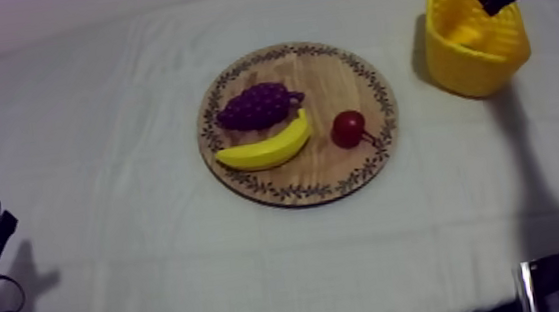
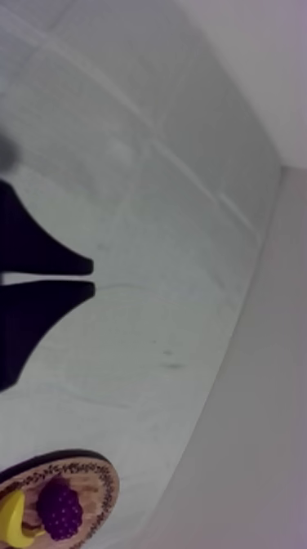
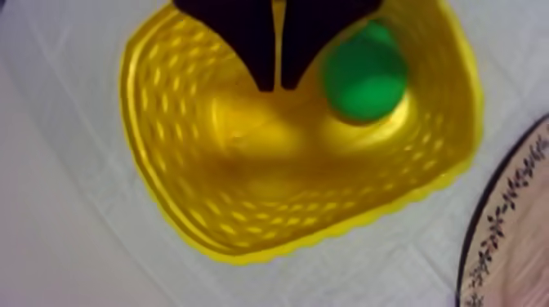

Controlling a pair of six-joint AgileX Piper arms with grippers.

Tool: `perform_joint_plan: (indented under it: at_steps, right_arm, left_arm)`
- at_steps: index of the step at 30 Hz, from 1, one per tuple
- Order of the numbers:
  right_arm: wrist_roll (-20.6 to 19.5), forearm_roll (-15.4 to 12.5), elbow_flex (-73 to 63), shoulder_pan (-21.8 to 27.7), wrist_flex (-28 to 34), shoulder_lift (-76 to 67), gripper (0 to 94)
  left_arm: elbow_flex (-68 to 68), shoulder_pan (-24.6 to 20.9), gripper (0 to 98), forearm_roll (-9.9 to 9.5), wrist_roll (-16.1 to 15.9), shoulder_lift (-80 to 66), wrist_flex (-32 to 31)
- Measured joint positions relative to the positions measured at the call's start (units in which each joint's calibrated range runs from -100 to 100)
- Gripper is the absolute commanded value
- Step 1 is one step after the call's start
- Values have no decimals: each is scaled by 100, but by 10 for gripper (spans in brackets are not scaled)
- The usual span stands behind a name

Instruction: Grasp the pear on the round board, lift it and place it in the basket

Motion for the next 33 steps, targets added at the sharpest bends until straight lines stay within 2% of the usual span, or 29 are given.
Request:
perform_joint_plan:
  at_steps: [8,12,17,21,25,30,33]
  right_arm:
    - [-1493,739,2182,-196,-1523,-1870,33]
    - [-2222,1159,3305,-321,-1863,-2960,18]
    - [-2998,1529,4698,-507,-1769,-4409,9]
    - [-3578,1958,5797,-737,-1724,-5642,7]
    - [-4143,2340,6653,-1064,-1253,-6697,7]
    - [-4754,2643,7334,-1437,-678,-7836,7]
    - [-5017,2712,7599,-1523,-638,-8295,7]
  left_arm:
    - [0,0,1,0,0,0,0]
    - [0,0,1,0,0,0,0]
    - [0,0,1,0,0,0,0]
    - [0,0,1,0,0,0,0]
    - [0,0,1,0,0,0,0]
    - [0,0,1,0,0,0,0]
    - [0,0,1,0,0,0,0]
